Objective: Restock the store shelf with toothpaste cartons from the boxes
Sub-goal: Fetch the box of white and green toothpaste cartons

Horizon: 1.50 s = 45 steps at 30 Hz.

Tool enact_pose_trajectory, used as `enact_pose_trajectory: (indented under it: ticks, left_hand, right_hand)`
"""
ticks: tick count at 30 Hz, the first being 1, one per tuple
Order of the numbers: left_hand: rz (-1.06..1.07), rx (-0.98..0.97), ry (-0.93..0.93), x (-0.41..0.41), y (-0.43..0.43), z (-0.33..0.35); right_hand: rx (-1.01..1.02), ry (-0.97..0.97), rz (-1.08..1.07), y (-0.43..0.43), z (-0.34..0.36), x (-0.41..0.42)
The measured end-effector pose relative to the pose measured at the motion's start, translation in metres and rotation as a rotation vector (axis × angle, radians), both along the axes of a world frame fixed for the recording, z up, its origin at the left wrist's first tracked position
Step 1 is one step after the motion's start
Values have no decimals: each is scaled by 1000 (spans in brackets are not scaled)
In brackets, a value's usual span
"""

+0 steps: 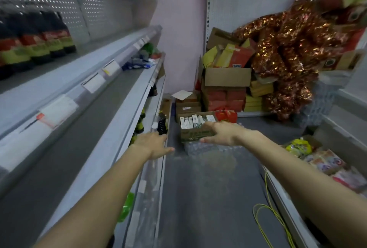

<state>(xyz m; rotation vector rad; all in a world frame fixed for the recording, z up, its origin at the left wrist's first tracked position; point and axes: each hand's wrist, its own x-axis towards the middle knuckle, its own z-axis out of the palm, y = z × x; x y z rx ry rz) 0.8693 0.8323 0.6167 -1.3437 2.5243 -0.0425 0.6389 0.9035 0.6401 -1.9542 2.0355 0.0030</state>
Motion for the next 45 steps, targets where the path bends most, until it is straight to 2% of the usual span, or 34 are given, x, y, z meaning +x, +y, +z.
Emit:
enact_pose_trajectory:
  ticks: [3, 6, 8, 13, 16, 20, 23, 27, 32, 34, 36, 40, 41, 43, 45]
  left_hand:
    - [-50, 14, -13, -43, -86, -21]
    - [-68, 35, -9, -81, -177, -40]
    - [-52, 82, 10, -100, -244, -49]
    - [64, 148, -25, -135, -393, -50]
    - [33, 159, -76, -169, -453, -44]
    - [-23, 165, -29, -226, -541, -49]
    - [-58, 182, 30, -267, -607, -70]
    - [-27, 230, 25, -310, -707, -123]
    - [163, 411, 8, -356, -825, -211]
    - [270, 479, 60, -371, -859, -256]
    - [410, 534, 213, -385, -880, -299]
    - [906, 525, 631, -413, -910, -379]
    - [964, 552, 669, -417, -918, -402]
    - [1028, 650, 632, -415, -929, -457]
    - [1083, 631, 572, -403, -937, -531]
  right_hand:
    - [32, 55, 1, -73, -18, -31]
    - [174, 236, -9, -156, -43, -71]
    - [254, 285, -27, -216, -53, -102]
    - [211, 230, -57, -348, -55, -171]
    - [236, 199, -35, -404, -59, -206]
    - [235, 194, -99, -491, -69, -269]
    - [246, 52, -189, -562, -96, -324]
    - [308, -57, -261, -663, -171, -405]
    - [454, -173, -313, -763, -264, -469]
    - [489, -201, -319, -791, -298, -490]
    - [537, -238, -370, -810, -334, -506]
    - [639, -324, -551, -848, -418, -537]
    - [646, -344, -591, -856, -441, -544]
    - [657, -350, -633, -867, -489, -554]
    - [690, -340, -657, -875, -536, -562]
